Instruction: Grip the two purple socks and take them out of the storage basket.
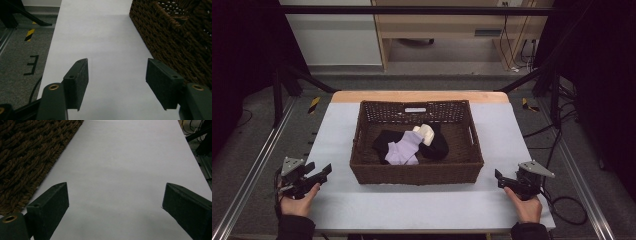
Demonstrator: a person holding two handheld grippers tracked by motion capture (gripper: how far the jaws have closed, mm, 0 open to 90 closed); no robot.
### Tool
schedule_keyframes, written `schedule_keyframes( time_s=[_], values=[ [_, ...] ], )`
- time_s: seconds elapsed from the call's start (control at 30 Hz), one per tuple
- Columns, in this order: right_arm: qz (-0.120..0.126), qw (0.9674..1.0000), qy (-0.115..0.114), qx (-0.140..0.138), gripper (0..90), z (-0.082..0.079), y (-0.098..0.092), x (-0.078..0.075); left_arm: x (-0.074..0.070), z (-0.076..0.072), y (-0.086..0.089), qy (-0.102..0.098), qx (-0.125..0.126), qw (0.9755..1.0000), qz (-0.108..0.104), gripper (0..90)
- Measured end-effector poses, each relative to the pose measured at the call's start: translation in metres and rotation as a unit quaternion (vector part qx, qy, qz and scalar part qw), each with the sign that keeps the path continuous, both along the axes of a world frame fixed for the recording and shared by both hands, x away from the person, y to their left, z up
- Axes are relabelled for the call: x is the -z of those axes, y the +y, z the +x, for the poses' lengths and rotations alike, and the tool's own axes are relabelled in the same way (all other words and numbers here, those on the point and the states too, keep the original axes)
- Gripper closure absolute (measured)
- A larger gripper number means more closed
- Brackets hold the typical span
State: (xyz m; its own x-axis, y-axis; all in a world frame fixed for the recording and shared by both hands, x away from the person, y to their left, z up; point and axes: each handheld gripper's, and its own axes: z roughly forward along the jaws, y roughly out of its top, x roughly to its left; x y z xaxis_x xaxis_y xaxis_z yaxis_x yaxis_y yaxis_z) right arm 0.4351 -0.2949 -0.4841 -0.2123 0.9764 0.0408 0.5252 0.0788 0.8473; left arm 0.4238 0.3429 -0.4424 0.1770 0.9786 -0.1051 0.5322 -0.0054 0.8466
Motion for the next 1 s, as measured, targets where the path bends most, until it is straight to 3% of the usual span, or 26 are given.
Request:
schedule_keyframes(
  time_s=[0.33, 0.77, 1.0],
  values=[
    [0.012, 0.9999, 0.002, -0.008, 7.3, -0.001, 0.001, 0.0, -0.022, -0.005, -0.009, -0.031, 0.007, 0.9995, -0.008, 39.5],
    [0.01, 0.9999, 0.004, -0.01, 7.9, 0.0, 0.002, 0.001, -0.042, -0.004, -0.02, -0.049, 0.021, 0.9985, -0.008, 41.5],
    [0.012, 0.9998, 0.007, -0.011, 8.1, 0.0, 0.002, 0.001, -0.062, -0.007, -0.026, -0.07, 0.028, 0.997, -0.016, 42.8]
  ],
)
